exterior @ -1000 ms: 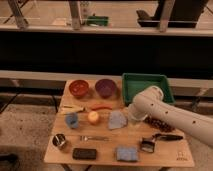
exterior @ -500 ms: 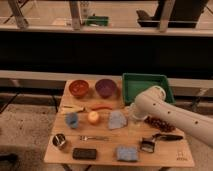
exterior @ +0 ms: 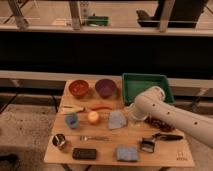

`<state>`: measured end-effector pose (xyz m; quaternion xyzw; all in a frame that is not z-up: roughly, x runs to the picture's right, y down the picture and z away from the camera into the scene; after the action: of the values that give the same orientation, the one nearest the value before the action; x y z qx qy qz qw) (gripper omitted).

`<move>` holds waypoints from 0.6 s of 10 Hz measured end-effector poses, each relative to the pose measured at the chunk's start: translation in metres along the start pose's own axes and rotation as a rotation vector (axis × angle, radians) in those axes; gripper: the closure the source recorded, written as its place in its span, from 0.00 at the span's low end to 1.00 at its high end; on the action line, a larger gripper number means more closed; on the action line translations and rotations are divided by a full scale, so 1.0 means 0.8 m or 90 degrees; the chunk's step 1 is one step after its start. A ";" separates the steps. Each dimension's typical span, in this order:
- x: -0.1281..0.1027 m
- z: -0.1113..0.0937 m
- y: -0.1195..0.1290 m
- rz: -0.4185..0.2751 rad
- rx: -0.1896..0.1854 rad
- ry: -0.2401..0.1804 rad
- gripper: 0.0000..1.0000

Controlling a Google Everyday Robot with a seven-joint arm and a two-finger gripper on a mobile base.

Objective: Place towel in metal cup

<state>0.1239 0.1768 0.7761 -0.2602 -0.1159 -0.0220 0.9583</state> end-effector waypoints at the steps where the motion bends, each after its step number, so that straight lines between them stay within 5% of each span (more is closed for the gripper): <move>1: -0.014 0.007 0.006 -0.025 -0.001 0.002 0.20; 3: -0.038 0.030 0.017 -0.053 -0.012 0.000 0.20; 6: -0.037 0.056 0.011 -0.058 -0.027 -0.011 0.20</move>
<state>0.0869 0.2061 0.8022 -0.2752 -0.1354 -0.0661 0.9495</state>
